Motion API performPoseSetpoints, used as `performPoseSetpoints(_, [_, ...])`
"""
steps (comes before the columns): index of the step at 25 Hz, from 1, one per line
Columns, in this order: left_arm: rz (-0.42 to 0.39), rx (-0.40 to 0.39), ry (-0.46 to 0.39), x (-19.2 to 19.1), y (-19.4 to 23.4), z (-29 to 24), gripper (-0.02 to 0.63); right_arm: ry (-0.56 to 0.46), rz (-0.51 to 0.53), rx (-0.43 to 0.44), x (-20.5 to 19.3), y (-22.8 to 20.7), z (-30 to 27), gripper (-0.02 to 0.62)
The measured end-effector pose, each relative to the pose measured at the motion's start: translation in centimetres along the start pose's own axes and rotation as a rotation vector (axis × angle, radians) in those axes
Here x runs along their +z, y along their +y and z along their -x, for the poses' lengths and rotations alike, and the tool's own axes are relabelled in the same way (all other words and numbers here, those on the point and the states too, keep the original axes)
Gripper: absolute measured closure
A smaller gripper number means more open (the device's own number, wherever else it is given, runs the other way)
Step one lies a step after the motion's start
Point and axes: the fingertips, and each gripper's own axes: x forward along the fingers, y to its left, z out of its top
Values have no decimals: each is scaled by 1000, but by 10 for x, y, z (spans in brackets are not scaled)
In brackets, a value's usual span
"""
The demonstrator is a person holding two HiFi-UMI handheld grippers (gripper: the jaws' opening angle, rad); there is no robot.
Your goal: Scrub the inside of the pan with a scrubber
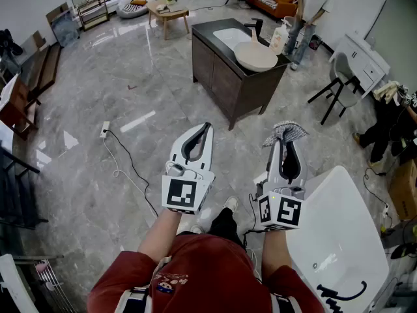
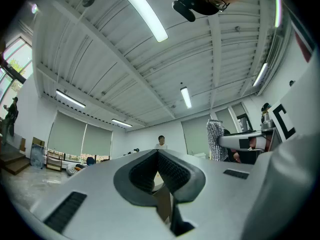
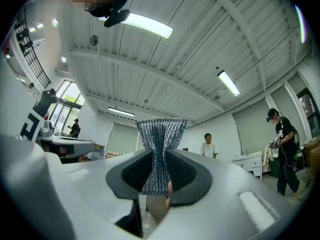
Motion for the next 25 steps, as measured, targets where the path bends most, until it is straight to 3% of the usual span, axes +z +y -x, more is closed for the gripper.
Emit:
performPoseSetpoints(12, [-15,-31,11,-4,-10,-15,600,19,-21,-39,-8,-14,-6,492])
performPoseSetpoints(25, [20,21,118,-56,15,-59,601,97,-36,-60,-59,-55,-37,494])
